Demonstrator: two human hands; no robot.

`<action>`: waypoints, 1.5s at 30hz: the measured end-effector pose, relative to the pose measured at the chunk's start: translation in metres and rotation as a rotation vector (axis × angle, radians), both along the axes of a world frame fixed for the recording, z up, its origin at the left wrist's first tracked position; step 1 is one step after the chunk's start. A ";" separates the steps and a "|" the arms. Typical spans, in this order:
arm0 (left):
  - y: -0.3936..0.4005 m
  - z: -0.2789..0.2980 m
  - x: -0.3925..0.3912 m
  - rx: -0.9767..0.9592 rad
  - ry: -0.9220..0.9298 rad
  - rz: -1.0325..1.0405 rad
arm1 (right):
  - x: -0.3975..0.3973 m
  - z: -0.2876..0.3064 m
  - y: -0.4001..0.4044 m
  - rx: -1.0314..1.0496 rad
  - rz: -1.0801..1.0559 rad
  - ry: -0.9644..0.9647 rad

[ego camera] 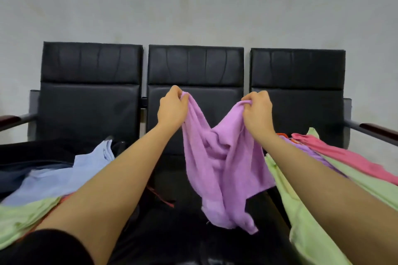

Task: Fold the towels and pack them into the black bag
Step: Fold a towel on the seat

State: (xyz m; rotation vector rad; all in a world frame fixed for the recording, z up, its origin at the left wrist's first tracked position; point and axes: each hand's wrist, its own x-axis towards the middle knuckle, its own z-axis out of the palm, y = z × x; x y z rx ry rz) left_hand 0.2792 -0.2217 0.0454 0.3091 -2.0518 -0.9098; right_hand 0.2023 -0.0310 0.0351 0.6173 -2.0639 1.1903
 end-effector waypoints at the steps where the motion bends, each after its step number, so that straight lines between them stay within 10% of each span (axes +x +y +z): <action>1: -0.002 0.006 0.001 0.003 0.005 0.018 | -0.001 0.004 0.004 -0.004 -0.005 0.009; 14: -0.024 0.032 0.004 0.378 0.159 0.021 | -0.010 0.029 0.007 -0.601 0.093 -0.387; 24: -0.051 0.014 0.012 -0.014 -0.007 0.218 | -0.012 0.018 0.015 0.185 -0.080 -0.127; 40: -0.053 0.024 0.017 -0.209 -0.206 0.146 | -0.005 0.034 0.018 -0.634 0.064 -0.453; 45: -0.060 0.026 0.020 -0.233 -0.138 0.225 | 0.004 0.042 0.022 -0.499 0.058 -0.391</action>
